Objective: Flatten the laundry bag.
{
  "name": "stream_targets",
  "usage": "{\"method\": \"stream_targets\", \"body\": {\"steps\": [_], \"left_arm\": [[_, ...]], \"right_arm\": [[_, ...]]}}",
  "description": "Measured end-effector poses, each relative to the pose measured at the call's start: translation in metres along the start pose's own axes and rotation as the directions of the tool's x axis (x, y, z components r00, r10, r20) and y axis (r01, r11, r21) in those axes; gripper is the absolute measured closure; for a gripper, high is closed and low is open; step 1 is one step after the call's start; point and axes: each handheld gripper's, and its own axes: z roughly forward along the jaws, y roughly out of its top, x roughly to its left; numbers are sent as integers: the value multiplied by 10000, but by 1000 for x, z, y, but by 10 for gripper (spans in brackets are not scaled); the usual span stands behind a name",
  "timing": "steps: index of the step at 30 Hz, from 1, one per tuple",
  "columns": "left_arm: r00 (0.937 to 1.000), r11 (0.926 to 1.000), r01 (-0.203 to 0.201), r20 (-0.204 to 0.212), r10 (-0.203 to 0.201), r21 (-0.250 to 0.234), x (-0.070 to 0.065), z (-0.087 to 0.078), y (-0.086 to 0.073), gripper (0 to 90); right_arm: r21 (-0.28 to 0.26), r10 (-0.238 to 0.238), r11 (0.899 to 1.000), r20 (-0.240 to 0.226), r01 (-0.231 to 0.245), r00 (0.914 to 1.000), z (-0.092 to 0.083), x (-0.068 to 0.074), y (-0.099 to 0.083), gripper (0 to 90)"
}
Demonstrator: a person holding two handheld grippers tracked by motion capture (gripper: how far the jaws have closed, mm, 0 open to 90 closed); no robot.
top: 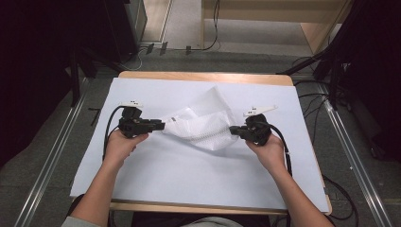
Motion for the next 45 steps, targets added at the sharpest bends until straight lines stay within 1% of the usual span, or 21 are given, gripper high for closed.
{"method": "stream_targets", "body": {"steps": [5, 6, 9, 15, 17, 19, 20, 21, 26, 27, 28, 29, 30, 32, 34, 36, 37, 38, 39, 40, 45], "left_arm": [[9998, 9999, -143, 132, 142, 62, -5, 7, 4, 654], [9994, 9993, -314, 131, 311, 185, -7, 13, 6, 642], [9988, 9983, -480, 117, 477, 318, -8, 20, 9, 606], [9985, 9977, -541, -20, 542, 409, -4, 29, 15, 514], [9992, 9986, -381, 109, 377, 372, -1, 32, 16, 490], [9990, 9983, -393, 212, 384, 427, -1, 35, 18, 483], [9973, 9966, -700, 243, 689, 440, -5, 41, 20, 475], [9966, 9957, -793, 273, 781, 469, -6, 44, 22, 465], [9960, 9952, -801, 453, 776, 565, -7, 60, 25, 450], [9951, 9941, -835, 583, 795, 697, -7, 64, 25, 450], [9945, 9912, -970, 496, 928, 900, -8, 67, 24, 450], [9945, 9912, -970, 496, 928, 900, -8, 67, 24, 451], [9930, 9860, -1120, 504, 1065, 1238, -9, 71, 22, 462], [9937, 9849, -1051, 531, 986, 1376, -8, 73, 21, 514], [9937, 9852, -924, 766, 820, 1441, -6, 74, 19, 581], [9932, 9844, -925, 844, 805, 1497, -6, 74, 19, 685], [9932, 9820, -962, 813, 838, 1627, -7, 75, 18, 685], [9926, 9821, -987, 858, 858, 1604, -8, 75, 18, 736], [9919, 9820, -1042, 884, 911, 1573, -9, 74, 18, 844], [9915, 9828, -1056, 920, 923, 1515, -9, 74, 18, 881], [9898, 9801, -1148, 1027, 990, 1618, -11, 74, 18, 900]], "right_arm": [[298, 41, 9995, -16, -41, 10000, 1, 2, -10, 900], [466, 55, 9989, -41, -53, 10000, 3, 3, -13, 900], [674, 68, 9977, -21, -67, 10000, 6, 4, -17, 900], [949, 162, 9954, 17, -163, 9999, 8, 4, -25, 900], [1177, 209, 9928, 57, -214, 9998, 12, 2, -29, 900], [1210, 210, 9924, 44, -213, 9998, 13, 1, -30, 900], [1178, 273, 9927, 60, -278, 9996, 14, 1, -31, 900], [1163, 282, 9928, 82, -290, 9996, 14, 1, -31, 900], [1151, 288, 9929, 95, -297, 9995, 13, 2, -32, 900], [1141, 288, 9930, 72, -295, 9996, 13, 2, -33, 900], [1119, 249, 9934, 72, -256, 9997, 14, 1, -33, 900], [1123, 292, 9932, 63, -298, 9996, 14, 1, -33, 900], [1127, 311, 9931, 60, -316, 9995, 14, 0, -33, 900], [1120, 344, 9931, 54, -348, 9994, 14, 0, -33, 900], [1106, 360, 9932, 66, -365, 9993, 14, 0, -33, 900], [1076, 378, 9935, 70, -383, 9993, 14, 0, -33, 900], [1076, 378, 9935, 70, -383, 9993, 14, 0, -33, 900], [1078, 377, 9934, 80, -383, 9993, 14, 0, -32, 900], [1070, 361, 9936, 91, -369, 9993, 14, -1, -32, 900], [1072, 370, 9935, 93, -377, 9993, 14, -1, -32, 900], [1045, 417, 9936, 68, -422, 9991, 14, -1, -32, 900]]}}
